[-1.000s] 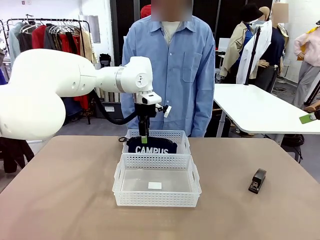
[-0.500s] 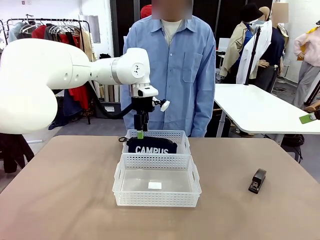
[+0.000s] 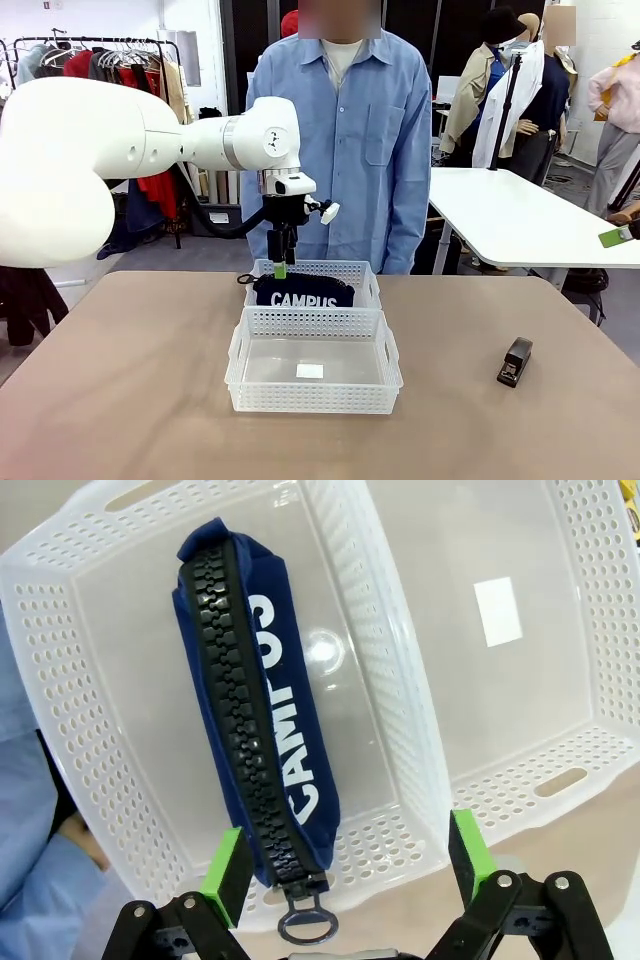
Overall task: Distribute items into two baskets.
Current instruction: Pick up the Stapler that the person points to.
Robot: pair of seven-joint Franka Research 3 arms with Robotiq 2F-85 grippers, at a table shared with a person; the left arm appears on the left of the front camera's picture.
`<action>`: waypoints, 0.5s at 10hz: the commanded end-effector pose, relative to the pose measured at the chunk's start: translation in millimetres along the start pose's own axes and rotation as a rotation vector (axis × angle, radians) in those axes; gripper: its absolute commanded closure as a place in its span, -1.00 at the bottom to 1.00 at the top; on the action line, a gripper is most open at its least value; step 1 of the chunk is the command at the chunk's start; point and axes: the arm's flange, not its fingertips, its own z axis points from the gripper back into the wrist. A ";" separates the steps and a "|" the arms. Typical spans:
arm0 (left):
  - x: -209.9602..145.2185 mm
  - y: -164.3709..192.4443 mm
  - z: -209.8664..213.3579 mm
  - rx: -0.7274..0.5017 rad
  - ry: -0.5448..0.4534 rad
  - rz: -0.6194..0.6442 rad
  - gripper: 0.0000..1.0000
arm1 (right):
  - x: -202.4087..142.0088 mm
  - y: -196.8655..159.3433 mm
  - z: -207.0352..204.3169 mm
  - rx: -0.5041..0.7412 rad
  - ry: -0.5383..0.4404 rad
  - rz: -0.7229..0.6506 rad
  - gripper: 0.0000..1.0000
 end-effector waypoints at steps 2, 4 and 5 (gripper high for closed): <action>0.4 1.0 2.4 0.006 -0.003 0.013 -1.00 | 1.4 -2.2 0.3 0.016 -0.032 0.019 -1.00; 0.4 1.0 2.4 0.006 -0.003 0.013 -1.00 | 1.4 -2.2 0.3 0.016 -0.032 0.019 -1.00; 0.4 1.0 2.4 0.006 -0.003 0.013 -1.00 | 1.4 -2.2 0.3 0.016 -0.032 0.019 -1.00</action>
